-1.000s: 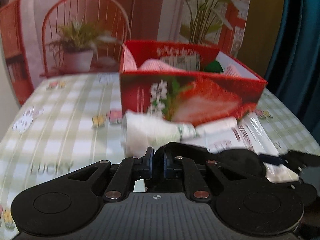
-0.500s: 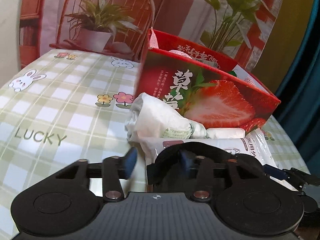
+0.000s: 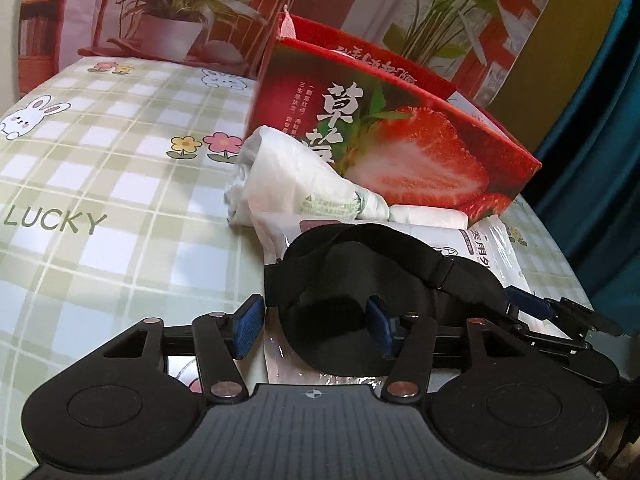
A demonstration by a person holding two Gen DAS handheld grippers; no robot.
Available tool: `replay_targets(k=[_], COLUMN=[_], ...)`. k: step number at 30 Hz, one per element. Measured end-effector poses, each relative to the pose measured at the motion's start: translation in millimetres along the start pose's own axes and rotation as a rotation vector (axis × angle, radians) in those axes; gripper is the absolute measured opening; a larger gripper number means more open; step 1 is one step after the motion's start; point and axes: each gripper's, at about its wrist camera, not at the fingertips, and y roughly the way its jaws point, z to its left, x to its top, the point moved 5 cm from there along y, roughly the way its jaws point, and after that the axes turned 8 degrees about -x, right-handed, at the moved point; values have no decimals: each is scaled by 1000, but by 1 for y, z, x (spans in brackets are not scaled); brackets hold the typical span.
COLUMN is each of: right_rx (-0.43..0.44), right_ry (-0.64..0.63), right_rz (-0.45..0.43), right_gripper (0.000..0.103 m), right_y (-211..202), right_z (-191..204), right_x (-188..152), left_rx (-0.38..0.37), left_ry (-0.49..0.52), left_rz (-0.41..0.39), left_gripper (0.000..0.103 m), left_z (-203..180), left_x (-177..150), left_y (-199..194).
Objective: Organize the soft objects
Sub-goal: 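Close the right tool on the black eye mask while the left tool holds it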
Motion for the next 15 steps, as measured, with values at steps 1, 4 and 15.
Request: replay_targets(k=[1, 4, 15], right_rx=[-1, -6, 1], right_ry=[1, 6, 14], right_rz=[0, 0, 7], right_gripper=[57, 59, 59], right_y=[0, 1, -1], right_z=[0, -1, -2], right_x=[0, 0, 0], left_rx=[8, -10, 29], left_ry=[7, 13, 45], left_rz=[-7, -40, -52], left_gripper=[45, 22, 15], left_z=[0, -1, -4], left_x=[0, 4, 5], left_y=[-1, -8, -7])
